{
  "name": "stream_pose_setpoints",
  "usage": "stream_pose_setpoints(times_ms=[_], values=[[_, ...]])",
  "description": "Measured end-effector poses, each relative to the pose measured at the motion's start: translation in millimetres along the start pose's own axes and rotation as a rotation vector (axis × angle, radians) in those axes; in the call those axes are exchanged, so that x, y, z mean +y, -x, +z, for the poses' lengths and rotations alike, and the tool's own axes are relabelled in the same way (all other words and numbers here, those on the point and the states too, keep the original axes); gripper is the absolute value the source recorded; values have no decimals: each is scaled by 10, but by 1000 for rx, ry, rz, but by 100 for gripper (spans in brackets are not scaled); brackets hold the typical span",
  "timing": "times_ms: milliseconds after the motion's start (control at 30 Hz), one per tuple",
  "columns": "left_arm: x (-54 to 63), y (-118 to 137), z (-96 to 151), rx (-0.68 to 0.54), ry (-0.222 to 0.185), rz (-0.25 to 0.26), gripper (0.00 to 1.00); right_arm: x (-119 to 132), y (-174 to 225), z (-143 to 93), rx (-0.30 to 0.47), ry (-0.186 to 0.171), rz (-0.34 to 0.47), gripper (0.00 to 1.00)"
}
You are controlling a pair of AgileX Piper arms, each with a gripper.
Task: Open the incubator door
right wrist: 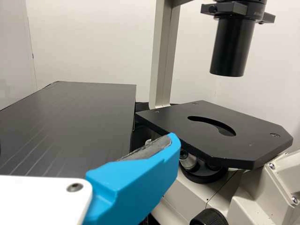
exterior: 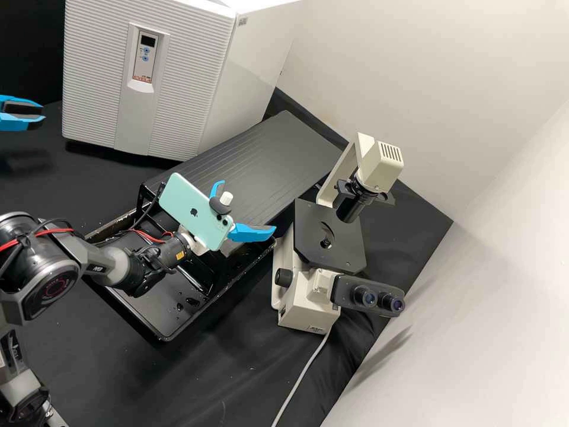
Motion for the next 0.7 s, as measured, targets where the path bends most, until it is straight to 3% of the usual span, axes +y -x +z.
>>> stream_pose_setpoints(times_ms=[167,467,600,700], values=[[-46,119,-288,119,14,2,0,0,0,0,0,0,0,100],[-62,313,-552,259,16,23,0,0,0,0,0,0,0,100],[-73,289,-752,323,55,48,0,0,0,0,0,0,0,100],[-24,214,-883,383,82,95,0,0,0,0,0,0,0,100]])
